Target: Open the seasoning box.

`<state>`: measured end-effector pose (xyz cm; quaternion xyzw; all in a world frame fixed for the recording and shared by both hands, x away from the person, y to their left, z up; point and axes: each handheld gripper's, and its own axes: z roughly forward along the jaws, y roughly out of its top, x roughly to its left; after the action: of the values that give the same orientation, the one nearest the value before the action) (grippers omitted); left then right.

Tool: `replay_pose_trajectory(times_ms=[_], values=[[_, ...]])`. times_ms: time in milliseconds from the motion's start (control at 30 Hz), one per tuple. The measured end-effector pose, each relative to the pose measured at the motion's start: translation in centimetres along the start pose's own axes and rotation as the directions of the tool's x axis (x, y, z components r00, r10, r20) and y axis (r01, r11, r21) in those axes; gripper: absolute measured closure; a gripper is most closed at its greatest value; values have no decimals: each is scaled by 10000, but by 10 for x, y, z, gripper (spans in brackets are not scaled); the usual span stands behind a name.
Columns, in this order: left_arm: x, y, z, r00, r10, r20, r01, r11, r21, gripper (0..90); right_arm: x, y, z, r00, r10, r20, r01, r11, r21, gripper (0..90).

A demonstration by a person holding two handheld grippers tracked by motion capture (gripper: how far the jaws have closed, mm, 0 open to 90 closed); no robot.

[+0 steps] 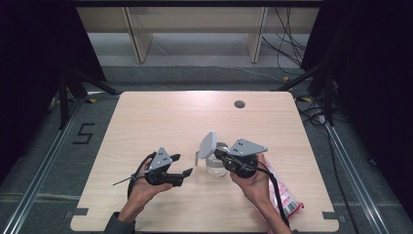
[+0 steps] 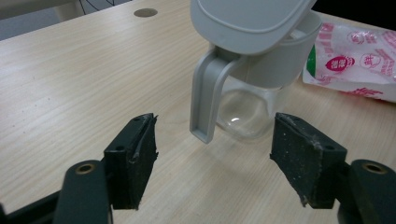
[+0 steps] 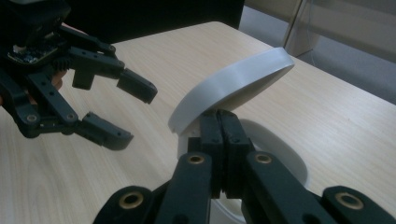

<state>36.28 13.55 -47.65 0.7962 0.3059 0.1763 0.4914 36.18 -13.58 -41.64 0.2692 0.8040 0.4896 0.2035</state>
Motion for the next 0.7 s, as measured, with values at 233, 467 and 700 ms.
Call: replay_pose_trajectory(times_ms=[233,467,700], values=[[-6,-5,2,9999,-9,146,8,10000,94,263,7,6,3,9989,-334,-329,332,9994,-73,900],[-11,-7,0,9996,-139,234,137,9999,71,250,-8,6,-15,9997,-253,-39,251,9990,-369,879],[-10,-8,-2,9998,-126,157,125,9999,33,244,-40,-21,-55,9968,611,508,-648,9952,732,652]])
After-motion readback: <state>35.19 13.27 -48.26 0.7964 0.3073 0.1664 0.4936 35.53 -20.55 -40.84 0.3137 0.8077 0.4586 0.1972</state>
